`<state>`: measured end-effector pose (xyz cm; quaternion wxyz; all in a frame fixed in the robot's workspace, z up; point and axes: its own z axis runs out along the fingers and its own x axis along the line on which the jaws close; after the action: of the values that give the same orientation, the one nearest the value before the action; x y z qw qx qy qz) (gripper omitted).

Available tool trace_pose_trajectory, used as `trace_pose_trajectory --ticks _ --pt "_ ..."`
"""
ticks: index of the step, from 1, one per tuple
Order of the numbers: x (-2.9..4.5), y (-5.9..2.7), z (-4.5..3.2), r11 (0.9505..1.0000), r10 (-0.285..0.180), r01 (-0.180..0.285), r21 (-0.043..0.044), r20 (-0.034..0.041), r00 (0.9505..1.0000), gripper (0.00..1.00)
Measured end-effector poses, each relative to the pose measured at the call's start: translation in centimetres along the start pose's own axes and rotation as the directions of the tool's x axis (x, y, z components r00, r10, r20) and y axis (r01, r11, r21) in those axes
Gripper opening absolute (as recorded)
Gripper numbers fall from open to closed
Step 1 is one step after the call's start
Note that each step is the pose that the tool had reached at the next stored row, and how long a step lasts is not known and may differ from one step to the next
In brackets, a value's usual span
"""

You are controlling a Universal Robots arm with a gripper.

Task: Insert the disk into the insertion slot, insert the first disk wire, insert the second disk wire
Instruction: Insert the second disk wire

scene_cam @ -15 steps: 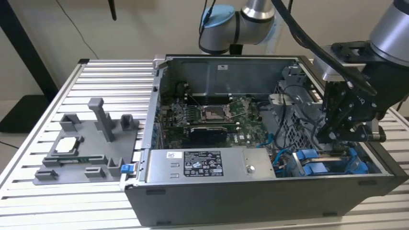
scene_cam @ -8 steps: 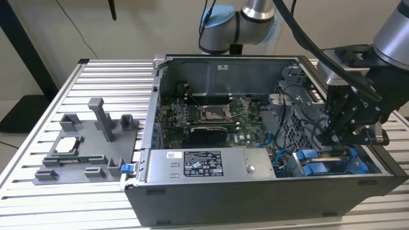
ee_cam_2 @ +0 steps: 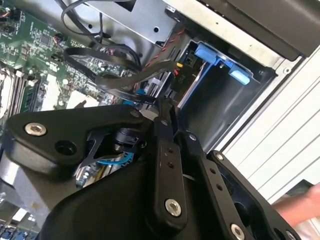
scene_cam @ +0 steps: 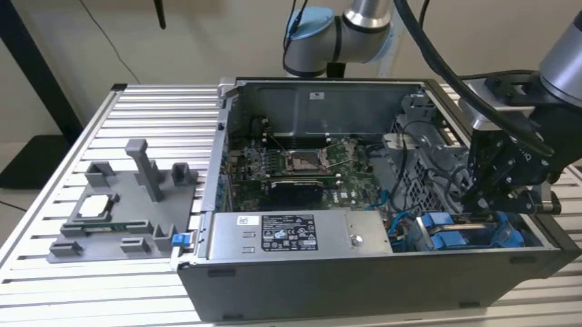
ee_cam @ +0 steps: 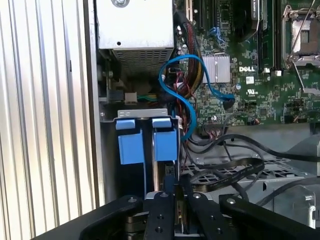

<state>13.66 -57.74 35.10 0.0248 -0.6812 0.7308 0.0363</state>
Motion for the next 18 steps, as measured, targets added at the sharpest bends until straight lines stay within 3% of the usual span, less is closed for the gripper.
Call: trace_pose_trajectory --ticks 9,18 --pt "0.21 -0.34 0.57 1.0 0.0 0.0 0.0013 -0.0002 1.0 0.0" --pt "0.21 -0.34 0.81 0.9999 -0.002 0.002 0.0126 0.0009 1.0 0.0"
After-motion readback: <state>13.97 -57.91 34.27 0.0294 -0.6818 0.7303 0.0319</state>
